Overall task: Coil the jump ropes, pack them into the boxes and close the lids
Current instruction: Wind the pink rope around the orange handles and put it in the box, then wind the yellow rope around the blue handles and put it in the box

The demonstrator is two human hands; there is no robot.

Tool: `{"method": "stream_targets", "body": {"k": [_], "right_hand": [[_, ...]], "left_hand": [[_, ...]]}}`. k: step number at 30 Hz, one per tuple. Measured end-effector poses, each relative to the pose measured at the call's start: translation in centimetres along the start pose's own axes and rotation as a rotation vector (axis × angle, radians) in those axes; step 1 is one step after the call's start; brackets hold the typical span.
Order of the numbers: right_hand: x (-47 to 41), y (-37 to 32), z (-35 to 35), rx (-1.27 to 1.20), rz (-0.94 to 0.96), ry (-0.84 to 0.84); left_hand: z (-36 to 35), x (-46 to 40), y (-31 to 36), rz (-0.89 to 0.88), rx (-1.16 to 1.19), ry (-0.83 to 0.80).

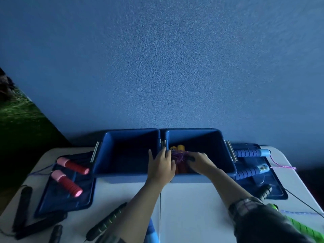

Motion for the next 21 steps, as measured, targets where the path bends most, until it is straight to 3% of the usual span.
{"method": "stream_targets", "body": {"k": [4, 17, 21], "right_hand": [[1.7, -0.9, -0.4, 0.173, 0.030, 0.054], [13.5, -0.9, -2.0, 0.212, 0.069, 0.289], [16.4, -1.8, -6.4, 0.191, 0.080, 0.370]], "left_hand": [[0.2, 1.0, 0.7, 0.025, 0.038, -0.080], [0.7, 8.7, 4.6, -0.153, 0.126, 0.098], [-0.5, 12.7, 3.0, -0.084, 0.145, -0.005]]}}
Point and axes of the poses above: each hand's wrist, its own x-axis away from the middle knuckle, its own z-axis out of the back of the hand, y = z × x, the point moved 6 cm from there along -x, towards the middle knuckle, and after that the axes turned 10 degrees about -y, right-handed, at the moved point
